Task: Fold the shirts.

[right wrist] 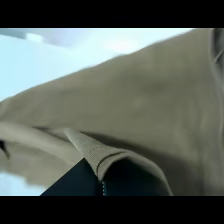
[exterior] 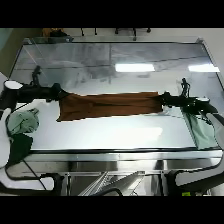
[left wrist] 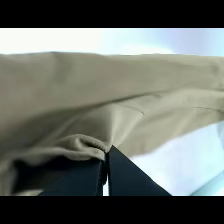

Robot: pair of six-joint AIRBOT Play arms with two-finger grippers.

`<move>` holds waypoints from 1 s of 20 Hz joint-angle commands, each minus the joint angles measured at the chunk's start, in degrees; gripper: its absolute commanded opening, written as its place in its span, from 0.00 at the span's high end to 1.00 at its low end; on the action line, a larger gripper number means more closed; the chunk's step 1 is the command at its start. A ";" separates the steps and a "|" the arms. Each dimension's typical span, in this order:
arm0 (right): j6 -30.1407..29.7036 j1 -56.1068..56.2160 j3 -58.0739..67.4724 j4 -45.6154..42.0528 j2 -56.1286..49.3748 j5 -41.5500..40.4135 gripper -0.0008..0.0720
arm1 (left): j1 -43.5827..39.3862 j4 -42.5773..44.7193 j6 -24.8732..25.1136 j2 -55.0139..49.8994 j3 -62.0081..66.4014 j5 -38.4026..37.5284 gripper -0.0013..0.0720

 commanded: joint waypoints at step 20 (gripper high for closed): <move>8.41 1.05 16.37 -18.43 -12.04 4.50 0.40 | -4.48 2.69 -8.81 -18.12 34.53 -19.17 0.15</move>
